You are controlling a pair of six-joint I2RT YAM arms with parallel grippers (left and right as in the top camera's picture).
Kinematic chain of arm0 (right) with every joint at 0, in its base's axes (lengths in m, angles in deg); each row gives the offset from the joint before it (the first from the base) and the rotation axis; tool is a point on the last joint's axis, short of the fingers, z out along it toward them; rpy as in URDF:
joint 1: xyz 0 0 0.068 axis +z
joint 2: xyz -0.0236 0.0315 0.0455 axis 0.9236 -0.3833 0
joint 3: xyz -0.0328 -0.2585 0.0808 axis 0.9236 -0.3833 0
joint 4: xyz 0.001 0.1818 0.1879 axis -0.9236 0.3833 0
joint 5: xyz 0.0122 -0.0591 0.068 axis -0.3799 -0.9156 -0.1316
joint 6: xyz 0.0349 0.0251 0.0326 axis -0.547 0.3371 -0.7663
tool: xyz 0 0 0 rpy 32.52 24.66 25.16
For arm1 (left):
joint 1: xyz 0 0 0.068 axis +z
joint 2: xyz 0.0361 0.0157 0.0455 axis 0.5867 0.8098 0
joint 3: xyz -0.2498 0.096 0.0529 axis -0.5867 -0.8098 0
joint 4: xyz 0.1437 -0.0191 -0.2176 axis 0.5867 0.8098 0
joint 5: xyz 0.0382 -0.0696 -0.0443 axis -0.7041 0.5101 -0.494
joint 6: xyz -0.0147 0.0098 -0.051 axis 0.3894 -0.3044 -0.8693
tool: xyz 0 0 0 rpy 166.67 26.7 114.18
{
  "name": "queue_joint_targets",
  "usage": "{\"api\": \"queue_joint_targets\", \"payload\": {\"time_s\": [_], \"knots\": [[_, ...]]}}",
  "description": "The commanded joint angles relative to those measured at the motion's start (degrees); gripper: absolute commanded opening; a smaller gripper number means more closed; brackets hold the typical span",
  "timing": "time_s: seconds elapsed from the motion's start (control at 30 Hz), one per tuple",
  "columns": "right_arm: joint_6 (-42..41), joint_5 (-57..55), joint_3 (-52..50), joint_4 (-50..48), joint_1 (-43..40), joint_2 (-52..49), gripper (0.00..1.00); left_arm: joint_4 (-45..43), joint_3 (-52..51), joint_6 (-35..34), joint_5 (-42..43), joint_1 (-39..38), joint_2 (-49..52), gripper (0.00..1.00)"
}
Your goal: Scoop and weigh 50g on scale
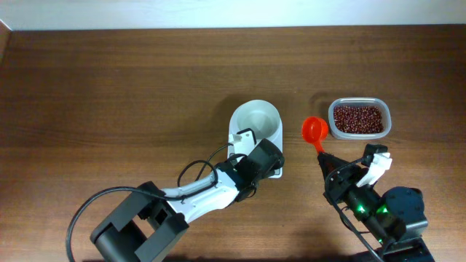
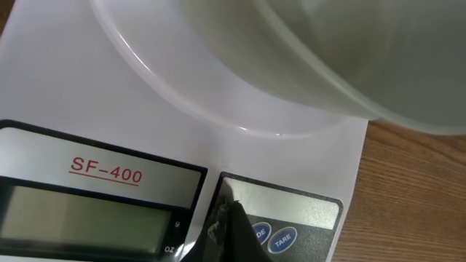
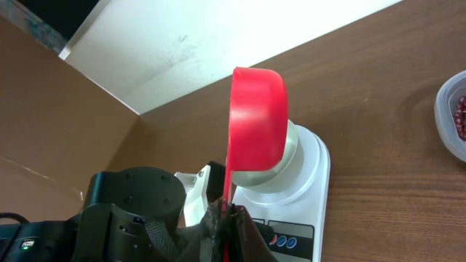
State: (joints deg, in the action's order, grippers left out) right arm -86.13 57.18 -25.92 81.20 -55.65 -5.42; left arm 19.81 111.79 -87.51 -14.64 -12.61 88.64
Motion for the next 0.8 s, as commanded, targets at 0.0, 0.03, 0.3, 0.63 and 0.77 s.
{"api": "queue_joint_targets", "payload": {"time_s": [0.0,0.03,0.3,0.63,0.77], "knots": [[0.59,-0.5,0.39,-0.22,-0.37,0.22,0.04,0.55,-0.02,0.74,4.57,-0.07,1.09,0.0],[0.59,-0.48,0.42,-0.22,-0.37,0.22,0.04,0.55,-0.02,0.76,6.88,-0.07,1.09,0.0],[0.61,-0.57,0.39,-0.24,-0.37,0.22,0.04,19.15,0.0,12.46,8.85,0.0,-18.08,0.01],[0.17,-12.5,0.42,-8.76,-0.37,-6.69,0.04,42.23,0.04,23.56,-15.72,0.83,-42.32,0.99],[0.22,-8.39,3.65,-10.45,-0.39,-17.53,0.04,45.62,10.14,62.62,22.38,20.55,-43.06,0.99]]}}
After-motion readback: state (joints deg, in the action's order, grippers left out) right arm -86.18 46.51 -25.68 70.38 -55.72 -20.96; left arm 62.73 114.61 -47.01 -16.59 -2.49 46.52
